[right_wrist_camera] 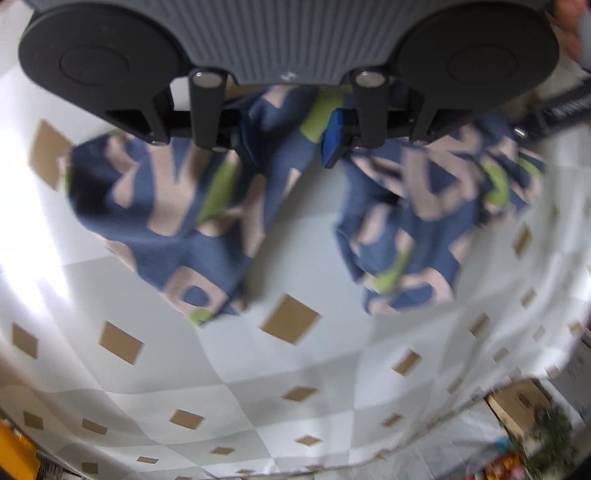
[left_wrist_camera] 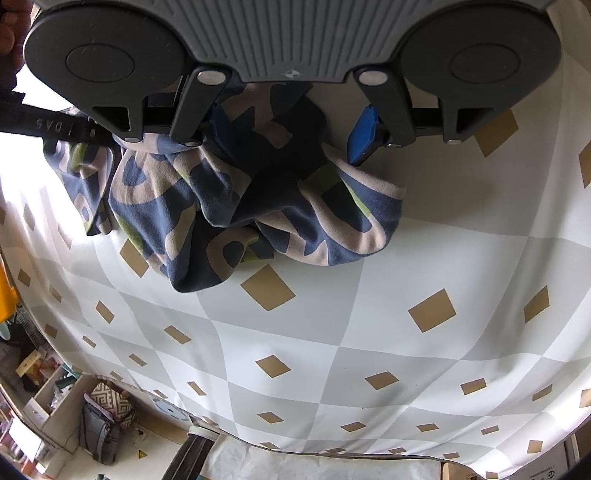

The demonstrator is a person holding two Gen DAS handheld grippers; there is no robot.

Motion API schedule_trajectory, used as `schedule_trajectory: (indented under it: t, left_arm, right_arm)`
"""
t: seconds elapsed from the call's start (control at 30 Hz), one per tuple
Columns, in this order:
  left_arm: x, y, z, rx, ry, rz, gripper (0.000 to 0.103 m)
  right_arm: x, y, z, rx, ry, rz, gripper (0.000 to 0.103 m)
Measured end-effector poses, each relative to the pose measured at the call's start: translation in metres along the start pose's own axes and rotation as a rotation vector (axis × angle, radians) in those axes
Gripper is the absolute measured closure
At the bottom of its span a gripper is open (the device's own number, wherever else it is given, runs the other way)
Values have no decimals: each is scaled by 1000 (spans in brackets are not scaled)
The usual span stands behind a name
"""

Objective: Fold clothes

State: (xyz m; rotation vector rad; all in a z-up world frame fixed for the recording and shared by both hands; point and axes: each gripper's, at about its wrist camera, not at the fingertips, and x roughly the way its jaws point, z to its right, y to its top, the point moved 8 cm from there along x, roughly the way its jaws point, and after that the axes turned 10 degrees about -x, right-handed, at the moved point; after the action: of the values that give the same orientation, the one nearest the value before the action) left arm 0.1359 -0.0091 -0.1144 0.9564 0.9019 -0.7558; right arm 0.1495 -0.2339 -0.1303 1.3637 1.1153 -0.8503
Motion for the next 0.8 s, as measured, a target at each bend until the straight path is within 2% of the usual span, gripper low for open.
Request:
schedule_trajectory:
  t: [0.13,0.27,0.33,0.4,0.5,0.57,0.67,0.8]
  left_arm:
    - [4,-9,0,33,13,-24,39]
    - [9,-22,1,80,32,-46,39]
    - [11,-26,1,101,47,-49,39]
    - [13,-29,0,109,55,-55,38]
    - [15,-30,-2,97,51,-66,38]
    - [15,-30,-3,91,45,-69,38]
    - [14,-31,-4,84,37,-70,38]
    - [13,-31,-5,78,28,-79,38]
  right_arm:
    - [1,-15,6,-19,3,-48,68]
    - [-5,-21,11,-3,0,-61,65]
    - [-11,-18,13,28,5,-37,63]
    - [-20,-9,12,61,36,23,59]
    - [-32,5,5,103,123,113,58]
    - [-34,13,-5,118,192,140,57]
    - [-32,24,-24,105,256,160,55]
    - [-22,33,-46,70,263,151,53]
